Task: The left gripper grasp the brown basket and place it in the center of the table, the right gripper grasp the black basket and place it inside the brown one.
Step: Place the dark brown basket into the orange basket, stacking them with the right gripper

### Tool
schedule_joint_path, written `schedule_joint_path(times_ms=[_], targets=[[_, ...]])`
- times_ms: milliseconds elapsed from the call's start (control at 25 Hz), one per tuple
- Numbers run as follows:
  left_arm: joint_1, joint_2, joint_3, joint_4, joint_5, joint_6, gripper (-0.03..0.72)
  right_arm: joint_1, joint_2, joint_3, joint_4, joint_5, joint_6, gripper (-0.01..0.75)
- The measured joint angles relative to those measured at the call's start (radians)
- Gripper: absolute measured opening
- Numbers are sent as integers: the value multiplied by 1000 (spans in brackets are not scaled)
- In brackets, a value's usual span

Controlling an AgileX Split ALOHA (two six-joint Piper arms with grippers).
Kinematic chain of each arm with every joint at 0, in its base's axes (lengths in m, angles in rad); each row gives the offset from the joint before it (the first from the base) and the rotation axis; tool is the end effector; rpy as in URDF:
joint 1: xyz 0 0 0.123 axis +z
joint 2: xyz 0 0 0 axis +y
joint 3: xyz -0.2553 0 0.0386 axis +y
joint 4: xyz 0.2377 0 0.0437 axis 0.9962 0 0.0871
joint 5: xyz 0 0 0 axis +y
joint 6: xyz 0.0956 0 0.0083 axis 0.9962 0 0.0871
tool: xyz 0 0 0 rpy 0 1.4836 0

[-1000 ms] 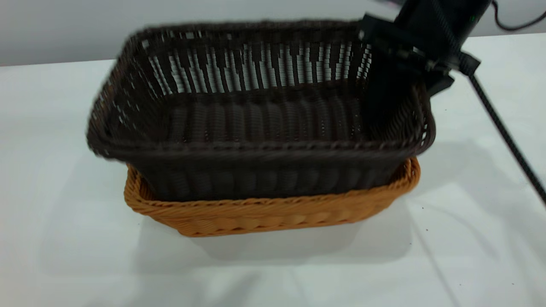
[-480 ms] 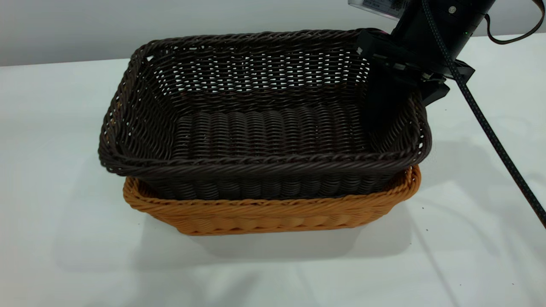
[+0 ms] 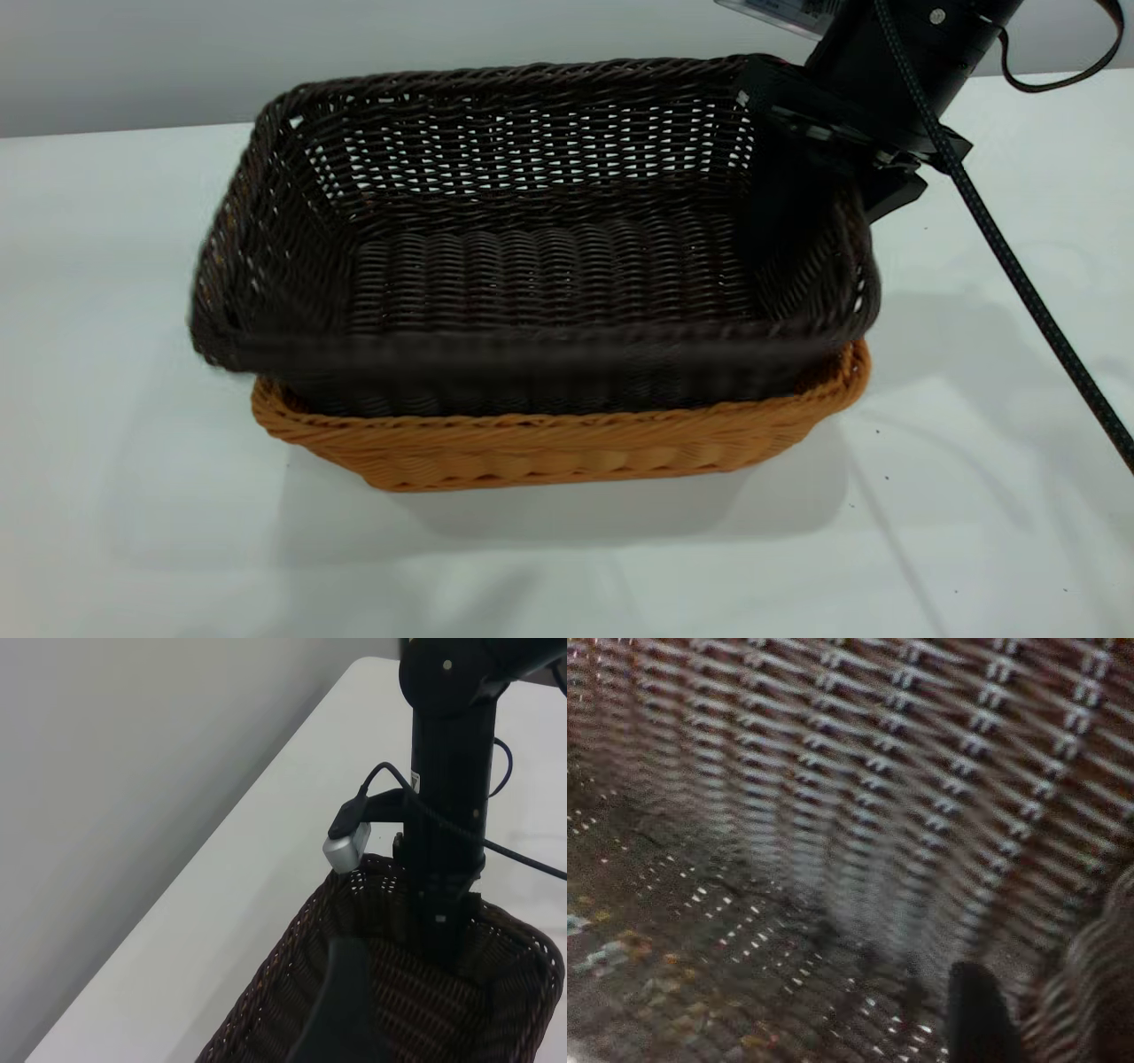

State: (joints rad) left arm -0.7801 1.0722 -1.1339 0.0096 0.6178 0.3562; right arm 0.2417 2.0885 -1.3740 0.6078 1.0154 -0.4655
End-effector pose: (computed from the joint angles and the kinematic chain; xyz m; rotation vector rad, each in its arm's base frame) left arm 0.1653 -0.1628 0.3805 1.1064 1.7248 -0.2545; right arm 0.3478 0.1337 0.1191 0.5435 -2.9798 -0.7844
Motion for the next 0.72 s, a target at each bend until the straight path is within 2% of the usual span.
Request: schedule_joint_path(times_ms=[120, 240, 520, 720], targets=[[0, 0, 0, 0, 6, -1, 542, 0, 0, 0, -4, 17, 0, 459], [0, 0, 0, -1, 8, -1, 542, 0, 0, 0, -10, 25, 4, 512], [0, 0, 0, -1, 25, -1, 542, -2, -47, 0, -134, 26, 49, 528], [0, 0, 0, -1, 25, 0, 542, -2, -111, -5, -157, 25, 67, 528]])
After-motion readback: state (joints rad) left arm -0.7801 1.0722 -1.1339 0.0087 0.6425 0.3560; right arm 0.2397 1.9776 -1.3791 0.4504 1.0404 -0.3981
